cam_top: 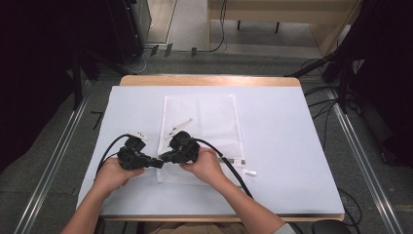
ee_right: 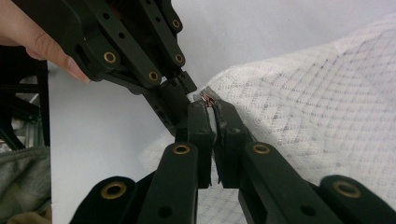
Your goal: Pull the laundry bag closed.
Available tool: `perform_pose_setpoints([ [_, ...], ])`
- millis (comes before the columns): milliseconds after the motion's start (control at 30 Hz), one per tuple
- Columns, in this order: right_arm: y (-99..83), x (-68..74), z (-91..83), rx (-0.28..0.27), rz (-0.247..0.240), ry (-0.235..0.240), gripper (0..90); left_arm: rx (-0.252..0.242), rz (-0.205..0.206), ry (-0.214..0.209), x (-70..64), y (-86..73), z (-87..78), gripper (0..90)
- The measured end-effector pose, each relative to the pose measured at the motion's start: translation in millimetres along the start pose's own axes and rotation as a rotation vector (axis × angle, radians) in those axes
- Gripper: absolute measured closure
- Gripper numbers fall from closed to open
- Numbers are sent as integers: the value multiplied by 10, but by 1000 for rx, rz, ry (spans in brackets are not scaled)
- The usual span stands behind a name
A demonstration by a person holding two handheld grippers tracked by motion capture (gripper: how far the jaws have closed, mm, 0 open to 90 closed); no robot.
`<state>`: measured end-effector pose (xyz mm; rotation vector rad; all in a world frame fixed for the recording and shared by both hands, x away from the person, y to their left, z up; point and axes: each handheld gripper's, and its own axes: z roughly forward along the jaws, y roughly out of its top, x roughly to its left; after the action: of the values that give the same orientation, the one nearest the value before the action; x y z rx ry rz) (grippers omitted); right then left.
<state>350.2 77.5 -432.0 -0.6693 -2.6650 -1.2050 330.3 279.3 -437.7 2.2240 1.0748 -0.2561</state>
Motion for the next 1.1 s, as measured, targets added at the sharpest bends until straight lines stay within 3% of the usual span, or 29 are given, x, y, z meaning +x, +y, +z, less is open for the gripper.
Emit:
perform_pose_setpoints([
  [133, -32, -9, -14, -16, 12, -6, 885, -6, -4, 2, 11, 1, -6, 888],
  [367, -59, -40, -5, 11, 15, -3, 887, 5, 11, 19, 1, -11, -17, 896],
  [667, -112, -67, -40, 18, -11, -9, 887, 6, 29, 13, -17, -2, -13, 899],
  [767, -107, -90, -27, 24, 16, -3, 887, 10, 36, 27, 8, 0, 18, 891],
  [967, -92, -61, -34, 25, -17, 4, 886, -4, 47, 18, 3, -1, 37, 815],
  [1100, -75, -46, -52, 32, -34, 6, 885, -10, 60, 14, -3, 4, 36, 816],
])
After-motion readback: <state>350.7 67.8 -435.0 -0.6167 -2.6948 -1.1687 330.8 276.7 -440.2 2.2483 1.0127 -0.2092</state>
